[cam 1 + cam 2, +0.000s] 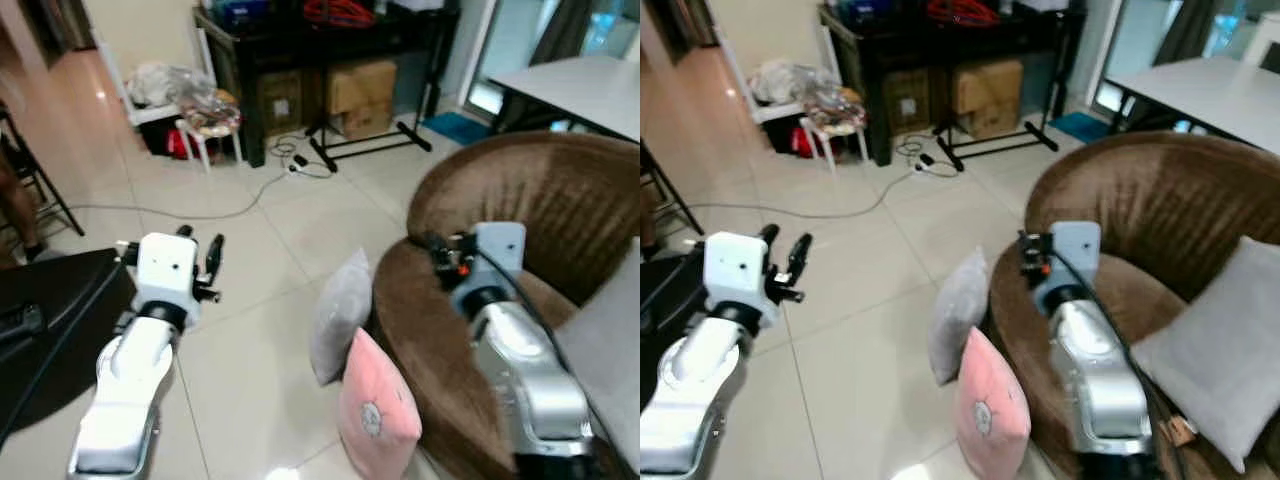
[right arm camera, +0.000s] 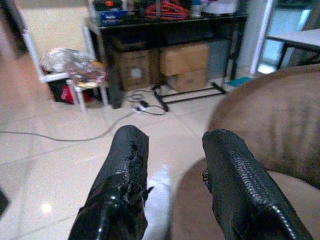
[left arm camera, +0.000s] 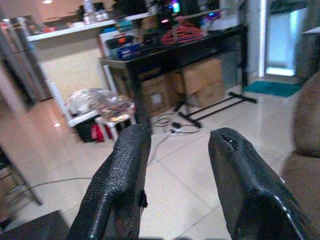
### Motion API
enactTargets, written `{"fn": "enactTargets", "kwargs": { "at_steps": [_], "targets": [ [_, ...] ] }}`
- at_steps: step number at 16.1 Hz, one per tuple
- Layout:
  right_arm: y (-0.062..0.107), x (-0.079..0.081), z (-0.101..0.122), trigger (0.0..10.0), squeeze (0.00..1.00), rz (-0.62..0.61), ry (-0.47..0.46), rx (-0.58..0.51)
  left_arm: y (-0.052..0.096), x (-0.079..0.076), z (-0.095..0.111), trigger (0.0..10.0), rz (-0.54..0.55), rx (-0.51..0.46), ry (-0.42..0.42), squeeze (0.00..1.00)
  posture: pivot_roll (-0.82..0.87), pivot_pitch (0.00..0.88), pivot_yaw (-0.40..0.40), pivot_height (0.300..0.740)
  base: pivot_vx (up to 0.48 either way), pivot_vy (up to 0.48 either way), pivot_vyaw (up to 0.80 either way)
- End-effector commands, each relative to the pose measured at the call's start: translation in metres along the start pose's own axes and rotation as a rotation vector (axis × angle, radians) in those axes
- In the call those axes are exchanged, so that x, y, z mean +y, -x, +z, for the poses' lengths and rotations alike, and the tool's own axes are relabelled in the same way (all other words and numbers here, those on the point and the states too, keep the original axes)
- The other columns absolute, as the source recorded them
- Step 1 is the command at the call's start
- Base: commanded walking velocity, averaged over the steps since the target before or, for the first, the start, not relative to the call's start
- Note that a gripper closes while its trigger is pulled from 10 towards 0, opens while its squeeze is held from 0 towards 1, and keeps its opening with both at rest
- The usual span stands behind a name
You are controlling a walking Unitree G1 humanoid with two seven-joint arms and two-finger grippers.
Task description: Move the pillow to the sofa from floor
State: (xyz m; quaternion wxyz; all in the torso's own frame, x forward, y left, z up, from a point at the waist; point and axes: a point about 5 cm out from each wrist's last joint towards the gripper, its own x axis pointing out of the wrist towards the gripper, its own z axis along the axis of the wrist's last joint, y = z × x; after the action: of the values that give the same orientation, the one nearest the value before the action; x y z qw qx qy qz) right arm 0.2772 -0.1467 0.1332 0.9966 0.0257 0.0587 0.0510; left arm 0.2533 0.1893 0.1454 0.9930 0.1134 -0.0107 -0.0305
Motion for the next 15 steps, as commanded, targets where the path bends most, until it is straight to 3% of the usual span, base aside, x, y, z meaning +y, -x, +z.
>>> {"fn": "enactTargets", "kwargs": {
  "at_steps": [1,9,12,15],
  "targets": [
    [-0.0009,0.0014,0.0062,10.0,0.0,0.01,0.003,-0.02,-0.001,0.0004,0.0001,10.0,-0.002,0.002,0.0,0.0,-0.08,0.0,0.017,0.74,0.27,0.0,0.0],
    [-0.0005,-0.006,0.0092,10.0,0.0,-0.033,-0.02,-0.044,-0.0014,-0.0003,-0.0013,10.0,-0.004,0.007,-0.008,0.0,-0.08,0.0,0.015,0.74,0.269,0.0,0.0],
    [-0.0006,-0.0074,0.0084,10.0,0.0,-0.038,-0.018,-0.038,-0.002,0.0037,-0.0026,10.0,0.037,0.011,-0.041,0.0,-0.08,0.0,0.014,0.74,0.0,0.0,0.0],
    [-0.0002,-0.0083,0.0081,10.0,0.0,-0.045,-0.019,-0.041,-0.0023,0.005,-0.002,10.0,0.045,0.004,-0.054,0.0,-0.08,0.0,0.013,0.71,0.0,0.0,0.0]
  ]
}}
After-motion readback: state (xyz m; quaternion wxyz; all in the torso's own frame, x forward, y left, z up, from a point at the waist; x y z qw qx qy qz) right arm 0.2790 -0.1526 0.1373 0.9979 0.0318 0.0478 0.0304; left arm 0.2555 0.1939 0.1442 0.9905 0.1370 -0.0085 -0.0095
